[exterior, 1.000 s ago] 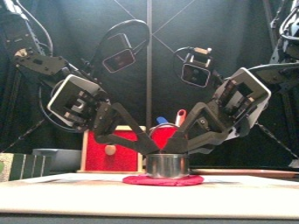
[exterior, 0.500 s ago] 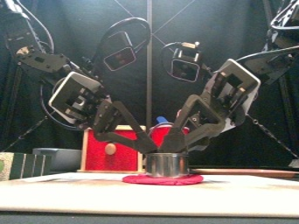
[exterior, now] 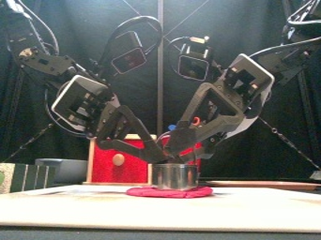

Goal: Get the cutter from the drawer then cut the dough then place the extra dough in the bowl
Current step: Cut the dough

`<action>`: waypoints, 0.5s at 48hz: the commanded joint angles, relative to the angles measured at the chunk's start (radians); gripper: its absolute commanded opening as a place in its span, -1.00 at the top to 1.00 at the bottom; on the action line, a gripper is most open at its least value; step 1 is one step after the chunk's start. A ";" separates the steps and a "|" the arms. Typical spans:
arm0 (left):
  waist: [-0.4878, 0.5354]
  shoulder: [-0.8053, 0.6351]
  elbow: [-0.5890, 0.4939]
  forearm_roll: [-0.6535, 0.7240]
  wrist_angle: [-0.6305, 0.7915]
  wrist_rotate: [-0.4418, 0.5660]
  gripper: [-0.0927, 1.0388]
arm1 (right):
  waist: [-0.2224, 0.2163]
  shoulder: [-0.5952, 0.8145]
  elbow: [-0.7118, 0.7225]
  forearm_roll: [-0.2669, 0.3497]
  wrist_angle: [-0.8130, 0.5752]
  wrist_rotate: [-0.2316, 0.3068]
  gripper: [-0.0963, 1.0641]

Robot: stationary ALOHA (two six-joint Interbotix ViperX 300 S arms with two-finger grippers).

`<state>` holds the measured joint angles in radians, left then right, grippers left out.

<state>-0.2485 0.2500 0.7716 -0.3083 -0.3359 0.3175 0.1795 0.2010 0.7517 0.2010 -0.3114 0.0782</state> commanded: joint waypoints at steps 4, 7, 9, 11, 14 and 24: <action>-0.006 -0.034 0.015 0.018 0.034 0.008 -0.55 | 0.005 -0.049 -0.020 -0.002 -0.003 0.000 -0.92; -0.006 -0.046 0.017 0.018 0.035 0.008 -0.55 | 0.006 -0.057 -0.025 -0.002 -0.003 0.000 -0.92; -0.005 -0.054 0.015 0.020 0.034 0.008 -0.55 | 0.006 -0.061 -0.026 -0.002 -0.003 0.000 -0.92; -0.005 -0.061 0.015 0.023 0.034 0.009 -0.55 | 0.006 -0.067 -0.029 -0.002 -0.002 0.000 -0.92; -0.002 -0.072 0.014 0.029 0.034 0.009 -0.55 | 0.006 -0.075 -0.032 -0.003 -0.002 0.000 -0.92; 0.017 -0.095 -0.002 0.060 0.034 0.011 -0.55 | 0.006 -0.089 -0.044 -0.018 0.006 0.002 -0.92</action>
<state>-0.2393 0.1795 0.7869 -0.2623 -0.3053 0.3298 0.1871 0.1519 0.7286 0.1856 -0.3068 0.0813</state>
